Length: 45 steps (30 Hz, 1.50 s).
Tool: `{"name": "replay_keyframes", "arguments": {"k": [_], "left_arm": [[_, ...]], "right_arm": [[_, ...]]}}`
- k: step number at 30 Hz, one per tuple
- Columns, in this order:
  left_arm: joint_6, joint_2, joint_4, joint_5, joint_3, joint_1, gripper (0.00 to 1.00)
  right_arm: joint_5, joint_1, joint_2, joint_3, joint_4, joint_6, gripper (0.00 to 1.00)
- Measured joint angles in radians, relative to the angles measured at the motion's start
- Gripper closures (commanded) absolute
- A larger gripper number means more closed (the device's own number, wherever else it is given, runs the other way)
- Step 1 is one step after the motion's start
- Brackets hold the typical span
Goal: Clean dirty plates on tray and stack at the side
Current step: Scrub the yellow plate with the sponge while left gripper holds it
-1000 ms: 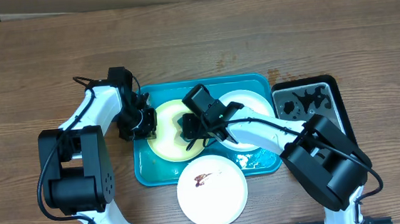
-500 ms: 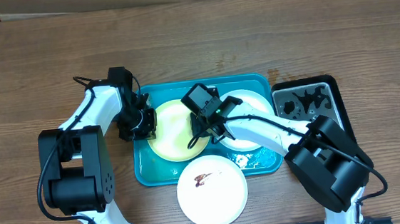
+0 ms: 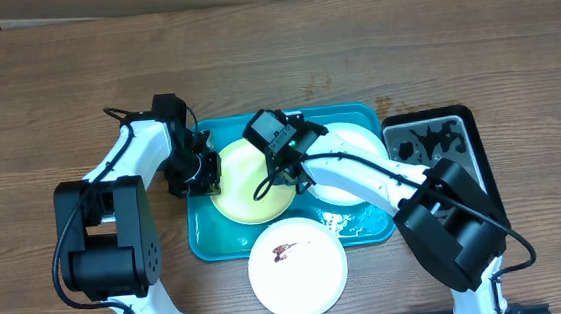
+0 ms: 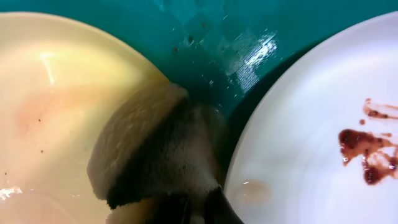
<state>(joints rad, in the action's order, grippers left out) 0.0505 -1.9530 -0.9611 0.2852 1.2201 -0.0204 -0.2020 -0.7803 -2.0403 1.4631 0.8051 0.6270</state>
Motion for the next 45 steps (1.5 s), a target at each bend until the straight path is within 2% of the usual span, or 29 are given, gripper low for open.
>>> {"name": "replay_keyframes", "arguments": {"k": [14, 18, 25, 26, 29, 32, 38, 41, 45], "left_arm": [[0.000, 0.000, -0.002, 0.000, 0.000, 0.000, 0.96], [0.000, 0.000, -0.005, -0.001, 0.002, 0.000, 0.96], [0.000, 0.018, -0.011, -0.029, 0.004, 0.004, 0.96], [0.000, 0.027, -0.011, -0.036, 0.004, 0.008, 0.93], [-0.007, 0.077, -0.022, -0.048, 0.004, 0.016, 0.55], [-0.007, 0.143, -0.042, -0.058, 0.004, 0.016, 0.43], [-0.006, 0.199, -0.058, -0.073, 0.004, 0.016, 0.44], [-0.007, 0.199, -0.060, -0.077, 0.003, 0.016, 0.40], [-0.008, 0.199, -0.051, -0.081, 0.002, 0.016, 0.41]], "right_arm": [[0.073, 0.035, 0.096, 0.009, 0.027, 0.000, 0.96], [0.138, 0.039, 0.125, 0.009, 0.027, 0.002, 0.88], [0.221, 0.040, 0.128, 0.009, 0.029, -0.003, 0.89], [0.225, 0.040, 0.128, 0.009, 0.034, -0.003, 0.89], [0.220, 0.050, 0.129, 0.009, 0.071, -0.003, 0.92], [0.200, 0.083, 0.133, 0.009, 0.139, -0.003, 0.93], [0.137, 0.237, 0.229, 0.009, 0.312, -0.003, 0.94], [0.118, 0.330, 0.312, 0.009, 0.380, -0.012, 0.96], [0.099, 0.453, 0.401, 0.010, 0.459, -0.065, 0.96]]}}
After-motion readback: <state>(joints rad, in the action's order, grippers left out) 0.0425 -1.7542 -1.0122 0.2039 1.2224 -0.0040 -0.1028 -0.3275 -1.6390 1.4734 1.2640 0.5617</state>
